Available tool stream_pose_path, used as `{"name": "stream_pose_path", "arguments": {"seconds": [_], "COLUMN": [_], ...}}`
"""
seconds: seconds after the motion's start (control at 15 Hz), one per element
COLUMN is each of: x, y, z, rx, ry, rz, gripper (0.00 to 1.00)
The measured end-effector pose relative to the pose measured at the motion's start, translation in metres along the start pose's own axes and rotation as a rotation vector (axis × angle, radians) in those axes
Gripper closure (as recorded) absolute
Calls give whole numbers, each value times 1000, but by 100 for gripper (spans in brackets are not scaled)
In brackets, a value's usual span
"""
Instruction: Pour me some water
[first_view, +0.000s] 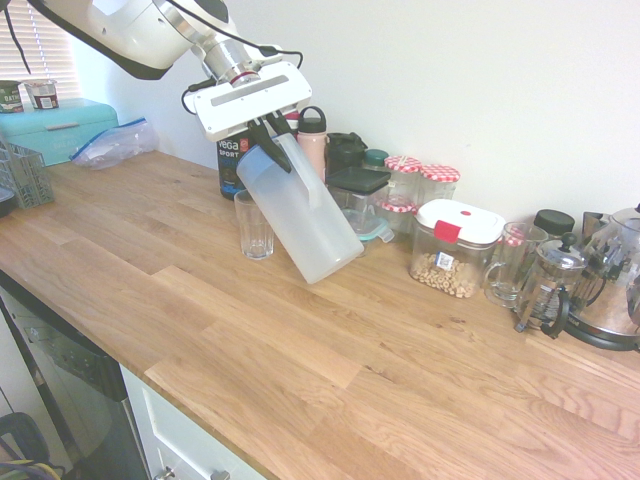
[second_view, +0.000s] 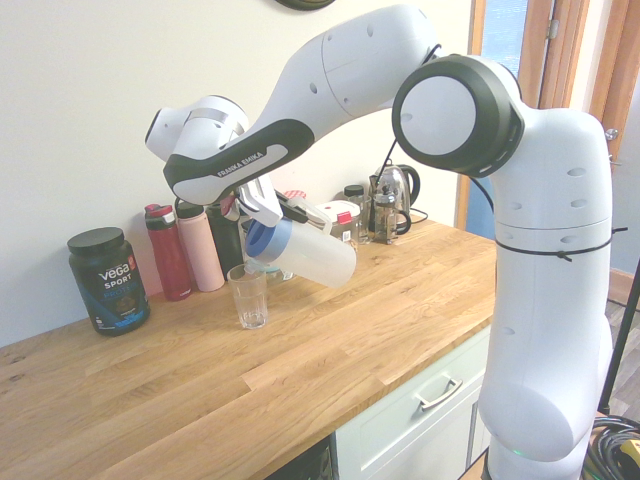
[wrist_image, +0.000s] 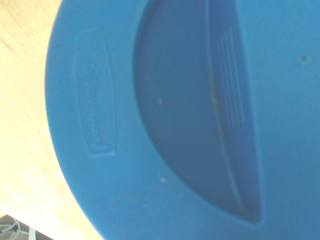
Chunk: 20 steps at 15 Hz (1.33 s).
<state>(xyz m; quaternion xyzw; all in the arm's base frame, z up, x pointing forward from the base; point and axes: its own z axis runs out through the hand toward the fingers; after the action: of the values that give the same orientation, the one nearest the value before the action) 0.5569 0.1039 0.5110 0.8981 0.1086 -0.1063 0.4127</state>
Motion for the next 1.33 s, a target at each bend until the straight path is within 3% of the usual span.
{"name": "stream_pose_path", "arguments": {"seconds": [1.07, 1.33], "x": [-2, -13], "y": [-15, 2], "z": [10, -1], "rx": [-57, 21], "ry": [-47, 7], "rz": [-33, 4], "gripper": [100, 100]}}
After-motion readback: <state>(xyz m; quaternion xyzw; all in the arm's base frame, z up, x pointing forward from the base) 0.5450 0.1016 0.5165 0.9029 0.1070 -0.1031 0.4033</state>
